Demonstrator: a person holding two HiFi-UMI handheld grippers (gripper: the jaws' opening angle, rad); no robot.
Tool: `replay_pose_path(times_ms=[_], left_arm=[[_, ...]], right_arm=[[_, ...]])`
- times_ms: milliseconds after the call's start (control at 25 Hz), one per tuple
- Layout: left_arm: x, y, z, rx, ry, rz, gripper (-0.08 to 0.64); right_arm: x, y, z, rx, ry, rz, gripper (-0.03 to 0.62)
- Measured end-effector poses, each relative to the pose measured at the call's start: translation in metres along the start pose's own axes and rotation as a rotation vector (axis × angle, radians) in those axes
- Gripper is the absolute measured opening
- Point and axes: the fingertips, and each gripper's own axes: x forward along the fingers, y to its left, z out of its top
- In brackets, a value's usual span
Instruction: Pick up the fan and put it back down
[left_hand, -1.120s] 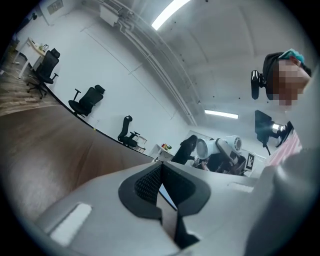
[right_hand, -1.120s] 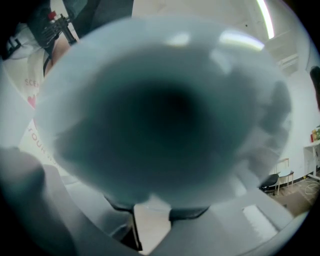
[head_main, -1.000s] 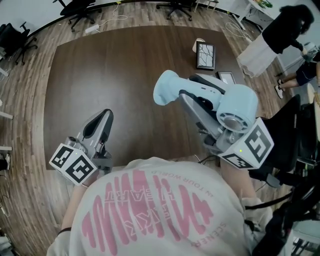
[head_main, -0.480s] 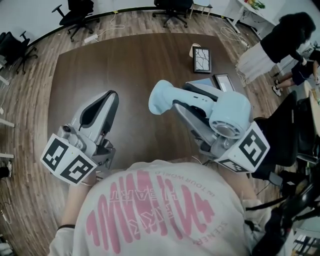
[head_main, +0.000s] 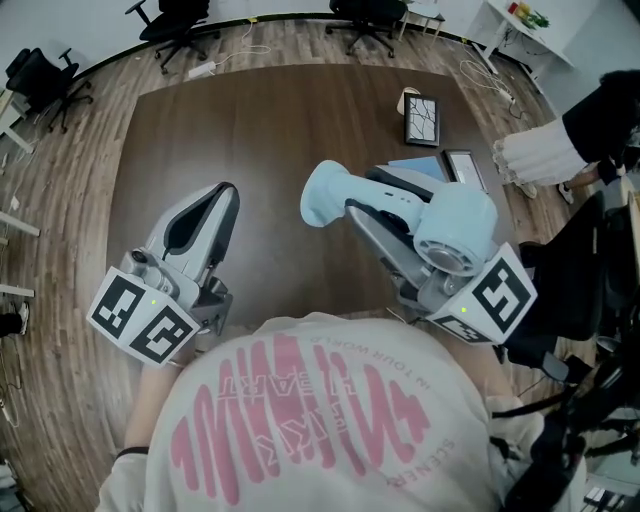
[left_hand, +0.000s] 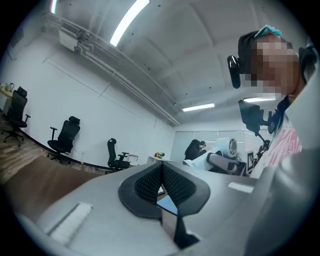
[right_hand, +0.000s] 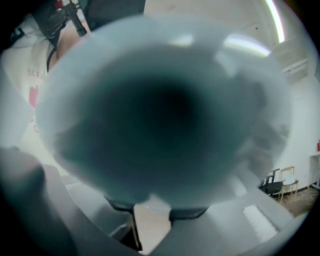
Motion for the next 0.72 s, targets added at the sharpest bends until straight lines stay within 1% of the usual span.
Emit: replay_pose_path(times_ms=[280, 360, 480, 720], left_arm=[[-0.008, -0.001, -0.005, 0.033, 0.02, 0.035, 0.02], [-0.008, 0.001, -0.006, 0.019, 0.017, 0.046, 0.02], [-0.009, 0.004, -0.002, -0.02, -0.009, 0.045, 0.02], [-0.003, 0.0, 0.0, -0.026, -0.014, 0.046, 0.02]], right_arm=[[0.001, 0.007, -0.003, 0.006, 0.002, 0.018, 0.15], [0.0, 0.006, -0.003, 0.007, 0.005, 0.021, 0.15], [0.003, 0.005, -0.002, 0.009, 0.009, 0.023, 0.15], [-0.001, -0.004, -0.002, 0.018, 0.018, 0.024, 0.15]])
